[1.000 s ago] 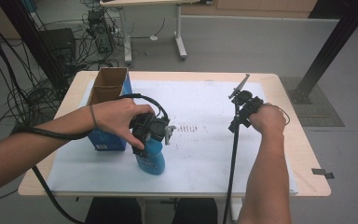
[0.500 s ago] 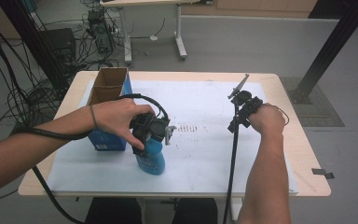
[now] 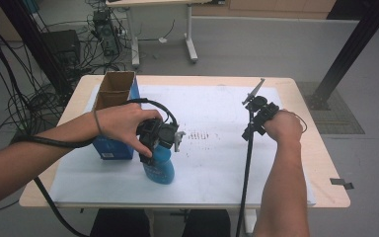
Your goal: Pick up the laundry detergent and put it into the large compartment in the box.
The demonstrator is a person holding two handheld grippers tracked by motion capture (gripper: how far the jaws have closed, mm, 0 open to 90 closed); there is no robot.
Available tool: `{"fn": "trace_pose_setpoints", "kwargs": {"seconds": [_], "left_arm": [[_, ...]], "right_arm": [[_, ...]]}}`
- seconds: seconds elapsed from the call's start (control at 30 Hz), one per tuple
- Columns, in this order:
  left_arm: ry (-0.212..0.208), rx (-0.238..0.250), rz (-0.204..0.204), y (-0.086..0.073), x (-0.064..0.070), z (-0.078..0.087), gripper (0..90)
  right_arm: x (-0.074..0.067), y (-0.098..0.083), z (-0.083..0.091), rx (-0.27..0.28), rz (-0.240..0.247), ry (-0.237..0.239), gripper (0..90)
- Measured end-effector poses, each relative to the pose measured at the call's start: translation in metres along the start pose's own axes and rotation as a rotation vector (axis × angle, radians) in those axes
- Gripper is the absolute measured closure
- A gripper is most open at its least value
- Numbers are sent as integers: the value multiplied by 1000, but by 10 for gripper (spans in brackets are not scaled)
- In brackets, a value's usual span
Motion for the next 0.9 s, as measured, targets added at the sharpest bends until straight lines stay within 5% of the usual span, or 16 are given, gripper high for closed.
{"fn": "trace_pose_setpoints", "kwargs": {"seconds": [0.37, 0.9], "left_arm": [[-4, 9, 28, 2, 4, 25, 371], [20, 46, 79, 4, 10, 89, 372]], "right_arm": [[-2, -2, 3, 7, 2, -6, 38], [-6, 3, 8, 23, 26, -18, 38]]}}
Point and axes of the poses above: each handheld gripper's, and its own axes: z roughly backward along the jaws, y roughly out of its top, x roughly to its right, the point moved 10 cm from there along -z, roughly forward along the jaws, and after that the axes turned 13 degrees about z, right-handed, at the moved point
